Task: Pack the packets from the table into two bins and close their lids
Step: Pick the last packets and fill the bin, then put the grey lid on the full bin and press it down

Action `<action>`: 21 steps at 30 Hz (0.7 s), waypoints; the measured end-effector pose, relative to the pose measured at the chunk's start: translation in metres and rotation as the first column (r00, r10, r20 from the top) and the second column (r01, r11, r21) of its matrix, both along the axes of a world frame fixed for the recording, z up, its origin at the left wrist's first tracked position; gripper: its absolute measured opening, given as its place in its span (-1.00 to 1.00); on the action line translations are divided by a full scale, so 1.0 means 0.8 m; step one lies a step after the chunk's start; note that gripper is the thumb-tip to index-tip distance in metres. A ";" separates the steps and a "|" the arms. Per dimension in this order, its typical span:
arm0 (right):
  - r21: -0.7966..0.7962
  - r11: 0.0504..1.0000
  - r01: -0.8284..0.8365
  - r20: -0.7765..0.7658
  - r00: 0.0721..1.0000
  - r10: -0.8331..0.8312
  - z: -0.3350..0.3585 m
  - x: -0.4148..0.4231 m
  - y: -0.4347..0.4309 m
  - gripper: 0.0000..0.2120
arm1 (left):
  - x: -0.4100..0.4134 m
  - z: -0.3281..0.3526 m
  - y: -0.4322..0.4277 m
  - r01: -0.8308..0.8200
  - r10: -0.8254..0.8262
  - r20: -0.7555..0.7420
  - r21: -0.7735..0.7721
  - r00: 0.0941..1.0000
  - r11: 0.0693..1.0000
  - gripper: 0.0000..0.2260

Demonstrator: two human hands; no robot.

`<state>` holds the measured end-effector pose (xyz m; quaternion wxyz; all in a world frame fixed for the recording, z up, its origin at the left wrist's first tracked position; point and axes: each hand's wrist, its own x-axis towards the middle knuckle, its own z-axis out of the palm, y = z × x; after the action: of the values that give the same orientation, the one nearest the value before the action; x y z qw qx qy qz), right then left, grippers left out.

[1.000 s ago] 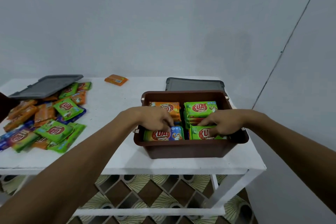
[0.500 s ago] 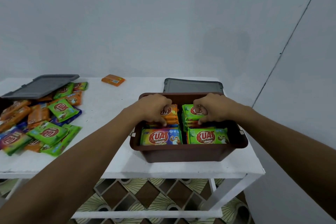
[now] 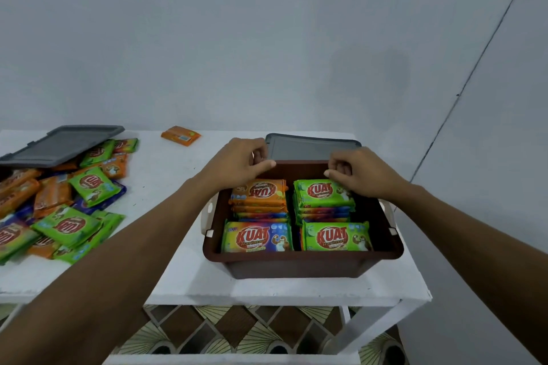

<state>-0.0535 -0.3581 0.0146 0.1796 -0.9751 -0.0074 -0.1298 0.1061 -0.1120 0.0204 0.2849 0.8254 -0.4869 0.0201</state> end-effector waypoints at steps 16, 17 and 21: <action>0.220 0.832 0.510 -0.338 0.840 -0.425 -0.033 0.121 -0.093 -0.64 | 0.138 -0.031 -0.106 -0.090 0.225 -0.438 0.309 0.870 0.947 -0.63; 0.212 0.827 0.521 -0.358 0.828 -0.431 -0.033 0.126 -0.093 -0.61 | 0.142 -0.034 -0.115 -0.081 0.250 -0.463 0.355 0.851 0.931 -0.58; 0.202 0.794 0.574 -0.407 0.786 -0.465 -0.035 0.144 -0.096 -0.50 | 0.153 -0.039 -0.142 -0.056 0.302 -0.497 0.449 0.814 0.892 -0.52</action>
<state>0.0619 -0.4351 -0.0136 0.2879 -0.9039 0.3164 -0.0055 0.2281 -0.2259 -0.0104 0.2286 0.8794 -0.2944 -0.2961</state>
